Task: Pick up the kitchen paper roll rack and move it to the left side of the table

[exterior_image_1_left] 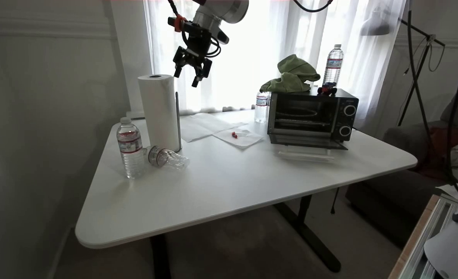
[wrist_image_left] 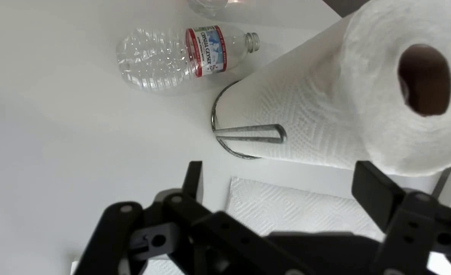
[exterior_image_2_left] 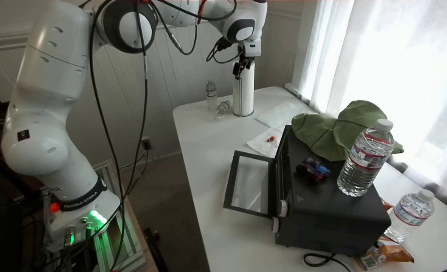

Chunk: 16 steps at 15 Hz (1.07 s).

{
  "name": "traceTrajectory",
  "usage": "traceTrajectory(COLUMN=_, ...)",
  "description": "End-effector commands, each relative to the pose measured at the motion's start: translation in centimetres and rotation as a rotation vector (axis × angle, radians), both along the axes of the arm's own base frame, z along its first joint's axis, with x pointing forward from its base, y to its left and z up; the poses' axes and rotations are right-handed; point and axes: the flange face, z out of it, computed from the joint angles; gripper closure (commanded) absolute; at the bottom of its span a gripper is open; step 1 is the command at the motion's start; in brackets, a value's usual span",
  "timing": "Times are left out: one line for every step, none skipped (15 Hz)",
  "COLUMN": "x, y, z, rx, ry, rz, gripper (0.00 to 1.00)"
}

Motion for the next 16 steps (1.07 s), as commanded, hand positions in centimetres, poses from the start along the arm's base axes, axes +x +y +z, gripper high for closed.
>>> traceTrajectory(x=-2.7, y=-2.2, z=3.2, rx=0.003, ry=0.005, rz=-0.001, gripper=0.0)
traceTrajectory(x=-3.4, y=-2.8, z=4.0, rx=-0.005, ry=0.005, rz=0.007, gripper=0.0)
traceTrajectory(x=-4.3, y=-3.7, z=4.8, rx=-0.025, ry=-0.008, rz=0.027, gripper=0.0)
traceTrajectory(x=-5.4, y=-4.4, z=5.6, rx=-0.034, ry=-0.016, rz=0.069, gripper=0.0)
traceTrajectory(x=-6.6, y=-5.2, z=6.3, rx=-0.057, ry=-0.045, rz=0.154, gripper=0.0)
traceTrajectory(x=-7.8, y=-6.1, z=6.9, rx=-0.075, ry=-0.05, rz=0.208, gripper=0.0)
traceTrajectory(x=-9.0, y=-7.3, z=7.5, rx=-0.105, ry=-0.052, rz=0.259, gripper=0.0)
traceTrajectory(x=-10.4, y=-8.5, z=7.8, rx=-0.129, ry=-0.036, rz=0.305, gripper=0.0)
traceTrajectory(x=-11.8, y=-9.5, z=8.2, rx=-0.147, ry=-0.025, rz=0.355, gripper=0.0)
traceTrajectory(x=-13.4, y=-10.4, z=8.5, rx=-0.161, ry=-0.012, rz=0.406, gripper=0.0)
traceTrajectory(x=-14.8, y=-11.2, z=8.8, rx=-0.181, ry=0.001, rz=0.455, gripper=0.0)
traceTrajectory(x=-15.9, y=-12.0, z=9.4, rx=-0.212, ry=0.005, rz=0.5, gripper=0.0)
traceTrajectory(x=-17.0, y=-12.7, z=10.0, rx=-0.241, ry=0.009, rz=0.547, gripper=0.0)
traceTrajectory(x=-18.0, y=-13.3, z=10.5, rx=-0.271, ry=0.013, rz=0.592, gripper=0.0)
traceTrajectory(x=-19.0, y=-13.7, z=11.2, rx=-0.302, ry=0.018, rz=0.636, gripper=0.0)
traceTrajectory(x=-19.8, y=-14.1, z=11.7, rx=-0.335, ry=0.021, rz=0.68, gripper=0.0)
